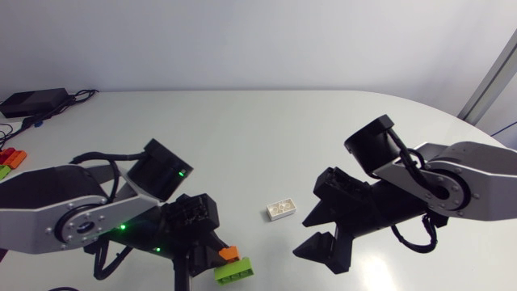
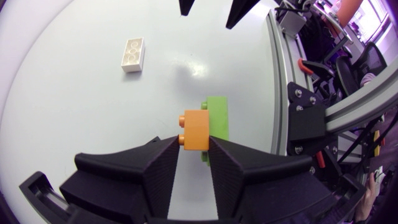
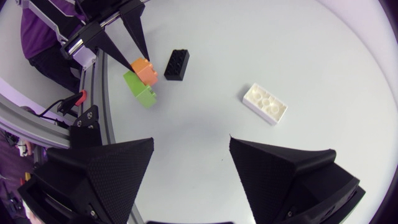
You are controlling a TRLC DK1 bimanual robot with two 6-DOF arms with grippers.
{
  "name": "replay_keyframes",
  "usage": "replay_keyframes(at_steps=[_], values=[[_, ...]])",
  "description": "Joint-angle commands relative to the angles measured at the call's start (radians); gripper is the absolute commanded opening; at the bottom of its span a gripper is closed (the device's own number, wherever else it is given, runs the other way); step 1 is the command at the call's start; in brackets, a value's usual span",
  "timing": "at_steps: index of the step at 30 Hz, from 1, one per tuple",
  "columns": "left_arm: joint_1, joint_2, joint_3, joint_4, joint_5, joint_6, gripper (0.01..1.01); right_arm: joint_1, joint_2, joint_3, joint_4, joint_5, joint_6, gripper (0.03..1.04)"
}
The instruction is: Disassemble duplo
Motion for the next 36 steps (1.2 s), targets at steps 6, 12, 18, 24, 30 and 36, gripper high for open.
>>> replay_keyframes(at_steps=[6,12,18,24,30,36], values=[[0.080,0.005,0.043,-0.061,0.206,0.157,0.295,0.096,-0.101,-0.060,0.132,0.075,-0.031,0.93],[0.097,0.091,0.152,-0.104,0.277,0.197,0.295,0.146,-0.089,-0.035,0.155,0.078,-0.019,0.92],[0.088,0.155,0.230,-0.134,0.287,0.220,0.295,0.159,-0.057,-0.032,0.155,0.042,-0.013,0.90],[0.083,0.198,0.271,-0.145,0.287,0.235,0.295,0.165,-0.038,-0.007,0.134,-0.009,-0.007,0.87],[0.082,0.221,0.294,-0.156,0.287,0.249,0.295,0.177,-0.006,0.008,0.125,-0.024,-0.005,0.87],[0.071,0.238,0.310,-0.156,0.289,0.247,0.295,0.186,0.024,0.006,0.134,-0.050,-0.005,0.76]])
